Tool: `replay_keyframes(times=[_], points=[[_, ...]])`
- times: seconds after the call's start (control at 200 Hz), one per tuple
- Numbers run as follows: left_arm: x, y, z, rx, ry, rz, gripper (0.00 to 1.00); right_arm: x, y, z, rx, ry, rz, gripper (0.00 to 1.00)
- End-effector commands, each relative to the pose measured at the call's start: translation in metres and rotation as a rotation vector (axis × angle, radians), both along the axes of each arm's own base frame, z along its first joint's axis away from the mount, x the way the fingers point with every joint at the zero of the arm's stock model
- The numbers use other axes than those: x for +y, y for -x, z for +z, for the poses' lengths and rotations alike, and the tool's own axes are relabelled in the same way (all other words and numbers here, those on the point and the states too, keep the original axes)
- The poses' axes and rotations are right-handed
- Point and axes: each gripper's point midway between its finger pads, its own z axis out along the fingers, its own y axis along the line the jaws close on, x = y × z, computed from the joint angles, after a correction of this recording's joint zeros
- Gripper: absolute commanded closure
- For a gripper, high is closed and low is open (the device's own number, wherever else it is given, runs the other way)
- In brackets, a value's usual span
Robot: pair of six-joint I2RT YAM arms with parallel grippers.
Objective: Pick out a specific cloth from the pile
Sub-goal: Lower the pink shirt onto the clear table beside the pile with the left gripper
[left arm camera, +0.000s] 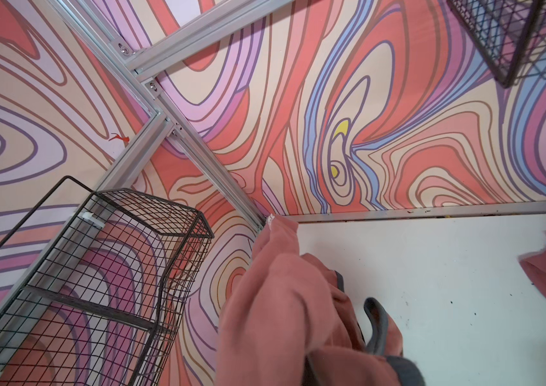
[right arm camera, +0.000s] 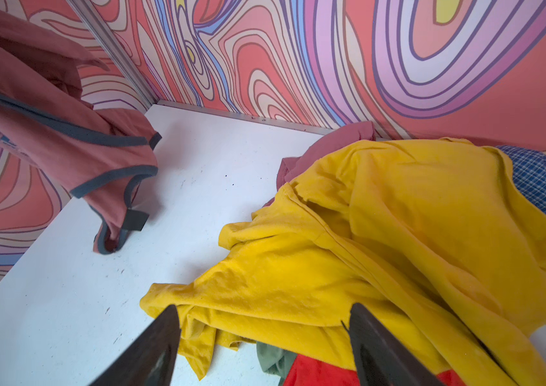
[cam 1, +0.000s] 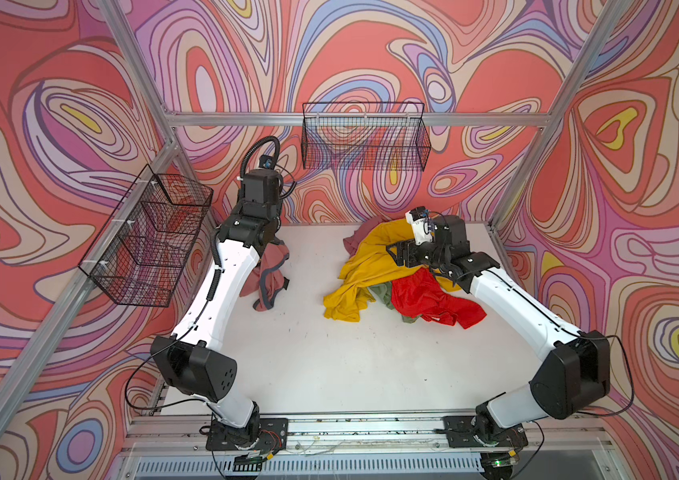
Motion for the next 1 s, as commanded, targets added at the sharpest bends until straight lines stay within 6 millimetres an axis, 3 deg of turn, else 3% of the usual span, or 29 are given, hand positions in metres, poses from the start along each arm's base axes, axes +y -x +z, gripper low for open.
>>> replay_keyframes(times=[0.0, 0.135, 0.255, 0.456, 0.581, 0.851, 0.997], points=[[-0.003, 0.001, -0.013, -0.011, 0.017, 0.016, 1.00, 0.003, 0.003, 0.000, 0.003, 0.005, 0.004, 0.19], [-0.020, 0.022, -0.072, 0.091, 0.072, 0.001, 1.00, 0.006, 0.004, -0.003, 0.008, 0.004, 0.008, 0.19], [-0.020, 0.052, -0.116, 0.185, 0.203, 0.042, 1.00, 0.008, 0.004, -0.004, 0.013, 0.005, 0.015, 0.19], [-0.013, 0.099, -0.168, 0.293, 0.387, 0.114, 1.00, 0.011, 0.005, -0.006, 0.022, -0.004, 0.026, 0.19], [0.002, 0.117, -0.196, 0.349, 0.479, 0.177, 1.00, 0.013, 0.006, -0.009, 0.034, -0.006, 0.034, 0.20], [0.030, 0.113, -0.224, 0.461, 0.609, 0.234, 1.00, 0.016, 0.006, -0.006, 0.030, -0.006, 0.039, 0.20], [0.027, 0.100, -0.231, 0.545, 0.577, 0.222, 1.00, 0.017, 0.005, -0.009, 0.035, -0.003, 0.038, 0.20]])
